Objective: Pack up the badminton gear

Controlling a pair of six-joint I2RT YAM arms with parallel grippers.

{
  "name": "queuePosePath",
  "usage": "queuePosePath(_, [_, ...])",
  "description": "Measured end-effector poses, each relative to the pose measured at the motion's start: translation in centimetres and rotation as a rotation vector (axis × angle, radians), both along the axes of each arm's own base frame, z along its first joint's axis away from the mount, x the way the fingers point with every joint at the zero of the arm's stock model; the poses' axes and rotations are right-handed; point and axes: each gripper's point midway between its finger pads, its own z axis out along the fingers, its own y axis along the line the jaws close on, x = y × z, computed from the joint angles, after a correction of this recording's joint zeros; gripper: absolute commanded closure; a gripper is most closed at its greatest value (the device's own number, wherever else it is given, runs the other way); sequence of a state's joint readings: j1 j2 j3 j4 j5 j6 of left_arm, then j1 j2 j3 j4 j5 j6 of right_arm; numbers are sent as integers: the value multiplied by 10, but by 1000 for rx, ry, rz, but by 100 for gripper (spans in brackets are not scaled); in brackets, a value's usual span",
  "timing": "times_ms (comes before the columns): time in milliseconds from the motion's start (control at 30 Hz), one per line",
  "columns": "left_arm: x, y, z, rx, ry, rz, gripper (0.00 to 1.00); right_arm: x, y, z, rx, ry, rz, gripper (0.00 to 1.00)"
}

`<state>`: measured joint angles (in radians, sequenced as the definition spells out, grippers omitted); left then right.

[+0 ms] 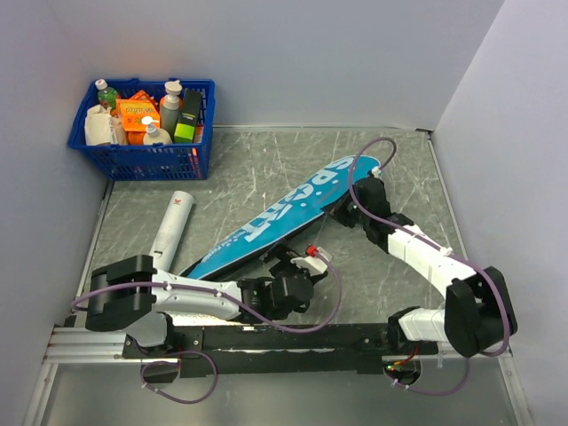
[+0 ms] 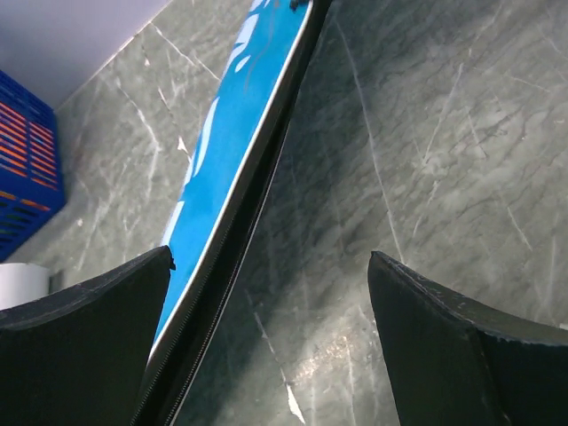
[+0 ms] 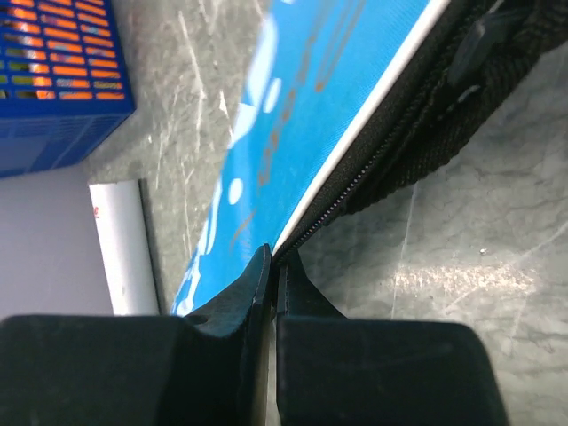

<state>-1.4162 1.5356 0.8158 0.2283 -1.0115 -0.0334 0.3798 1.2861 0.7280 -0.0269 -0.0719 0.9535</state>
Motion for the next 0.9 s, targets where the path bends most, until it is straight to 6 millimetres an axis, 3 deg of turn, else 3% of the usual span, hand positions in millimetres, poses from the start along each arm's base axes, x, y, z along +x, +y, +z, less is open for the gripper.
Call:
queuePosePath(100, [0,2,5,31,-33,6,4,-3,-3,15,-34,-12,28,100])
queuePosePath(233, [6,7,12,74,-87,39,4,-17,-9,13,-67,19,57,100])
queuePosePath(433, [12,7,0,146,-112,51,4,-35,-11,25,-71,13,103,100])
queuePosePath(767, [32,11,-5,106,-73,64,1,-57,-12,45,-62,-26,160,100])
queuePosePath(867, [35,9,-8,86,-51,52,27,-61,-13,47,-63,-29,167,100])
queuePosePath(900, [36,8,-10,78,-42,45,62,-62,-13,47,-63,-28,169,100])
